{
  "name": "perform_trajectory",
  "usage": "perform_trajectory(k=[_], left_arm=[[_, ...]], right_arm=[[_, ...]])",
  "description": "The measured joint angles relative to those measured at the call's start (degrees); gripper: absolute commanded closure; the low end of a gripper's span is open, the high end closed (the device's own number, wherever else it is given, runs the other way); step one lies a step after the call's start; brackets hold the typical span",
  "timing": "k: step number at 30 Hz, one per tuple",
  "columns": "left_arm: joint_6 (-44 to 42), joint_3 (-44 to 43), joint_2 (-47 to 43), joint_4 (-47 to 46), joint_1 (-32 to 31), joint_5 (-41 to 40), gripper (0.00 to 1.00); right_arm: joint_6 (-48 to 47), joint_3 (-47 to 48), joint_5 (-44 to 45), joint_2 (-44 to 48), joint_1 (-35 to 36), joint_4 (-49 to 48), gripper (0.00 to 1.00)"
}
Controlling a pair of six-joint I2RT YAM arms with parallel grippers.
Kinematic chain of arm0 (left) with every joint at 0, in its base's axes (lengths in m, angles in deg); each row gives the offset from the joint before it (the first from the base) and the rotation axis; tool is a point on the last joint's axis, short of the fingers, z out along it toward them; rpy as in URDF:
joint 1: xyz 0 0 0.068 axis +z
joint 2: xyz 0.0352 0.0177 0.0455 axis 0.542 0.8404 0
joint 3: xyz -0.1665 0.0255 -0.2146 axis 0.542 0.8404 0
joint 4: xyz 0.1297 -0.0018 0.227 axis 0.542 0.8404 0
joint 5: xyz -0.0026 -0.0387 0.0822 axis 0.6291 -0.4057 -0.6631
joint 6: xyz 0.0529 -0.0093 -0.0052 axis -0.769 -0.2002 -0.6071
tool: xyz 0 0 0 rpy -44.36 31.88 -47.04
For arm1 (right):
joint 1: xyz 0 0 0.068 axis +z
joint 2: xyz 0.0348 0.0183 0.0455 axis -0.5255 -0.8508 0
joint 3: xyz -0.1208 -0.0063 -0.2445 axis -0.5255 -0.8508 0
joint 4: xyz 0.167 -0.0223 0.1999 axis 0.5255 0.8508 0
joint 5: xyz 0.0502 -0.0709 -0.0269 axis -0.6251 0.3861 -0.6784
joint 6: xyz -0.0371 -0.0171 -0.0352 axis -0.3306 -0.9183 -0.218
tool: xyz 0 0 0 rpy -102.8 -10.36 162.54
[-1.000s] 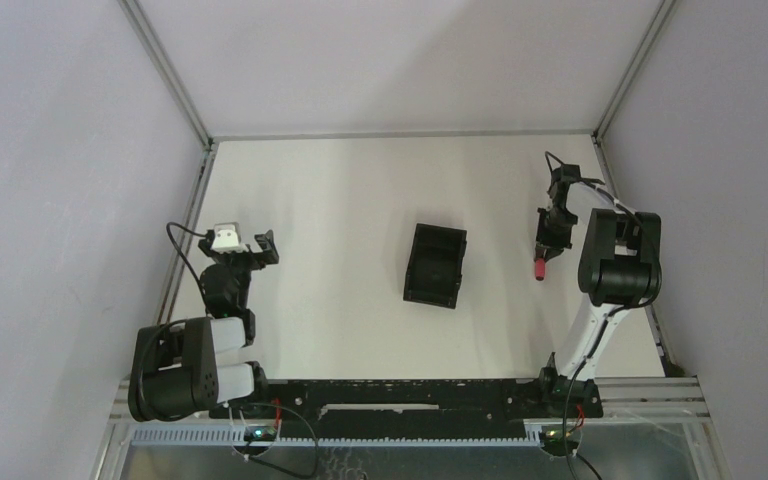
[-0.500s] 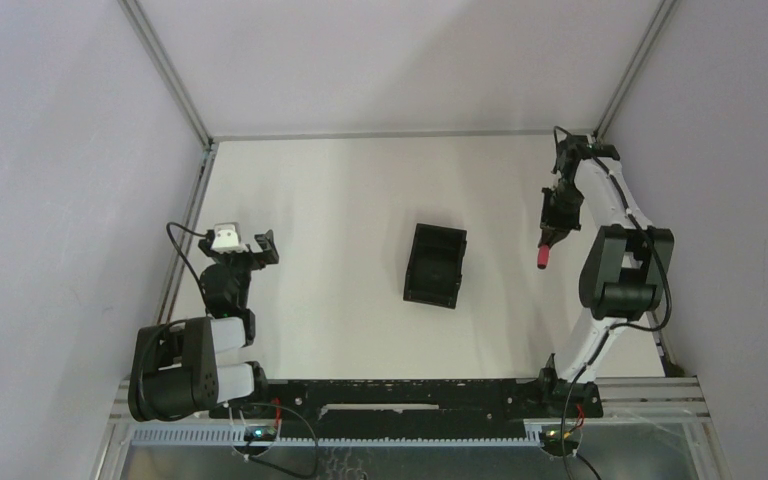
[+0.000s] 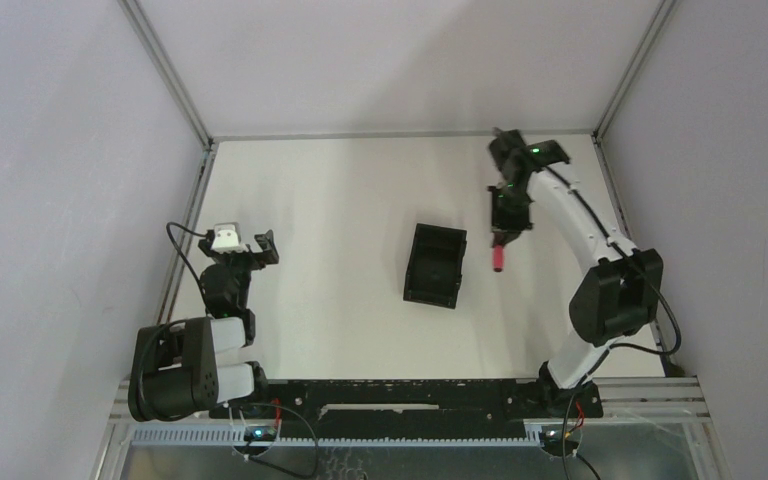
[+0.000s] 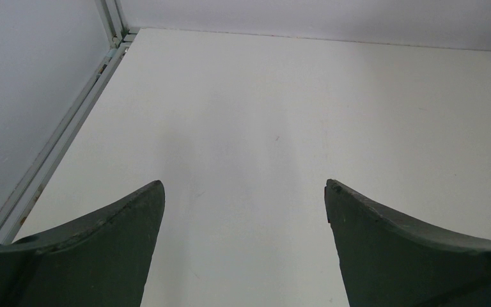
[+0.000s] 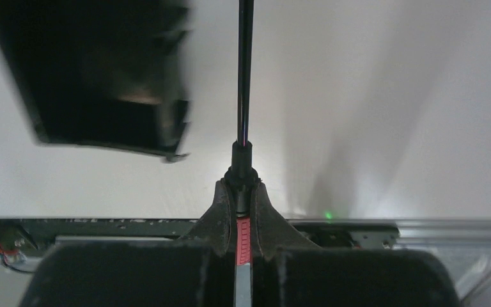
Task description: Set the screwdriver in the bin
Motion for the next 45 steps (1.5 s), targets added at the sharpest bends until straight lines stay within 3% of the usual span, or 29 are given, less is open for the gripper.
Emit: perform_trajectory(k=[7, 19, 20, 26, 40, 41, 42, 43, 44, 45], left_arm=[[0.00, 0.00, 0.00, 0.00, 0.00, 0.00, 0.00], [0.00, 0.00, 0.00, 0.02, -0.02, -0.02, 0.00], [0.00, 0.00, 0.00, 0.02, -0.02, -0.02, 0.00], [0.00, 0.00, 0.00, 0.07, -0.02, -0.02, 0.00], [0.00, 0.00, 0.00, 0.17, -0.04, -0.07, 0.00], [0.00, 0.00, 0.00, 0.17, -0.04, -0.07, 0.00], [0.00, 0.00, 0.00, 0.17, -0.04, -0.07, 0.00], [0.00, 0.00, 0.00, 0.17, -0.04, -0.07, 0.00], [0.00, 0.00, 0.00, 0.20, -0.04, -0.07, 0.00], [0.00, 0.00, 0.00, 0.20, -0.04, -0.07, 0.00]], right_arm=[[0.98, 1.07, -3.30, -4.55, 14.97, -8.11, 1.00], [-4.76, -4.02, 0.85, -11.30, 17.03, -18.36, 0.99], [-5.14, -4.35, 1.27, -11.89, 17.05, -18.93, 0.98], [-6.54, -5.70, 2.40, -13.44, 17.22, -22.38, 0.66], [-5.53, -7.02, 3.93, -11.17, 17.81, -22.45, 0.59], [-5.51, -6.62, 3.98, -10.25, 17.86, -22.27, 0.53], [-5.46, -6.27, 4.04, -8.96, 17.90, -22.34, 0.40], [-5.38, -6.08, 4.09, -7.37, 17.97, -22.40, 0.09], [-5.53, -6.03, 4.20, -5.05, 18.08, -22.60, 0.01], [-5.33, -6.08, 4.37, -2.86, 18.14, -22.82, 0.00]])
